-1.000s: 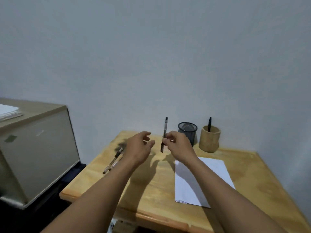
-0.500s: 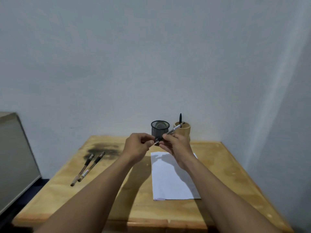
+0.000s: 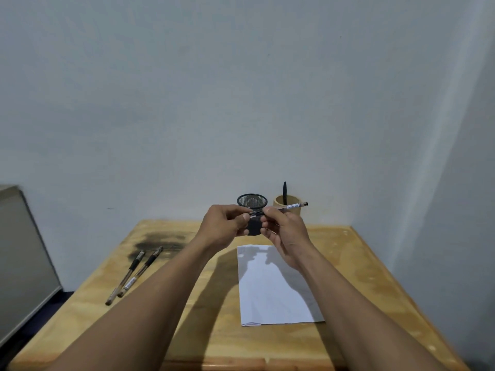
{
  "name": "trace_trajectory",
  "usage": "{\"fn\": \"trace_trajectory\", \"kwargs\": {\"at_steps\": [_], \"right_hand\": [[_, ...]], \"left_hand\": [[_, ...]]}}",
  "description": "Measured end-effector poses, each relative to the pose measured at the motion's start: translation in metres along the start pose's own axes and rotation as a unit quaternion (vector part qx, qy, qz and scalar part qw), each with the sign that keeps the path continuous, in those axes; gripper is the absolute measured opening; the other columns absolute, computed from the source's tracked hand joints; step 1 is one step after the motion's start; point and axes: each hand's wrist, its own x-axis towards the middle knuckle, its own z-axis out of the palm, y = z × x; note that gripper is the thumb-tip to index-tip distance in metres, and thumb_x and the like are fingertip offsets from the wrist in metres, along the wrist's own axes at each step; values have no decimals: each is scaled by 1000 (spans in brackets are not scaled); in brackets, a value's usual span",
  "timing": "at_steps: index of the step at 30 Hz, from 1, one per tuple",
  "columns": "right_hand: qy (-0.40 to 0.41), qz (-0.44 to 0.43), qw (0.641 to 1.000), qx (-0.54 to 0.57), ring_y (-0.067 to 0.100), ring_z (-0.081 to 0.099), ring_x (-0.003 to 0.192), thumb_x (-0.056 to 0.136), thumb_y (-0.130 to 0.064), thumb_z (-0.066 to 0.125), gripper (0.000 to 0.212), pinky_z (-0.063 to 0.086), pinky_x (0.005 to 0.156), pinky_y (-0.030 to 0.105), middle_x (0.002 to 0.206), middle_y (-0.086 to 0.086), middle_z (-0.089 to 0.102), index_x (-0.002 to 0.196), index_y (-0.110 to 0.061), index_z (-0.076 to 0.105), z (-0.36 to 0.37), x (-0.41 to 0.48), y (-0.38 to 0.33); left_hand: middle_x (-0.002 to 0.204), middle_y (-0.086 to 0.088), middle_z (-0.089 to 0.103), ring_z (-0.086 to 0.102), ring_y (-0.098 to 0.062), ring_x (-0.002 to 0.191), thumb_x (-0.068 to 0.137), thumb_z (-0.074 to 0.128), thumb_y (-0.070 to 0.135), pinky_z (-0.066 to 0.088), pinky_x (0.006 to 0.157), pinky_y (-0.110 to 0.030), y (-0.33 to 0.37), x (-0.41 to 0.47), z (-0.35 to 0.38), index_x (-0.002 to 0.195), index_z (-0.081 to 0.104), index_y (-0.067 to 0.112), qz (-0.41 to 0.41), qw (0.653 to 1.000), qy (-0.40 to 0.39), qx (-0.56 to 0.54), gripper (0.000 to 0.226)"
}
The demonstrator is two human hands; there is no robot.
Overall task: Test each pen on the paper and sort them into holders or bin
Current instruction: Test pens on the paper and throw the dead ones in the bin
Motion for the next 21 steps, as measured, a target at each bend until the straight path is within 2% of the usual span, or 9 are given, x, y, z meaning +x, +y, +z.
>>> {"fn": "trace_trajectory", "kwargs": {"at_steps": [6, 11, 18, 21], "right_hand": [[-12, -3, 1000, 0, 8, 58, 53, 98, -9, 62, 12, 54, 54, 20, 65, 5, 63, 87, -5, 65, -3, 4, 2], [-19, -16, 999, -32, 10, 61, 53, 96, -5, 65, 12, 56, 56, 20, 65, 7, 66, 83, -5, 67, -7, 7, 3], [6, -6, 1000, -24, 11, 62, 53, 95, -3, 64, 13, 56, 54, 20, 64, 9, 66, 82, -3, 65, -4, 11, 11], [-4, -14, 999, -37, 14, 63, 56, 94, 0, 65, 10, 57, 57, 22, 68, 13, 67, 84, -2, 65, -3, 14, 15]], "left_hand": [[86, -15, 69, 67, -21, 72, 93, 63, -2, 62, 77, -31, 4, 0, 8, 108, 69, -8, -15, 998, -23, -63, 17], [76, -12, 66, 62, -19, 65, 93, 62, -2, 62, 75, -28, 0, 5, 4, 97, 72, -2, -23, 998, -22, -47, 11], [75, -13, 70, 64, -22, 69, 92, 65, 1, 61, 83, -41, -13, 10, 3, 81, 76, 15, -4, 1000, 14, 4, 21], [77, -14, 69, 63, -20, 70, 93, 64, 1, 61, 85, -41, -15, 10, 0, 83, 75, 12, -24, 1000, 14, -11, 18]]}}
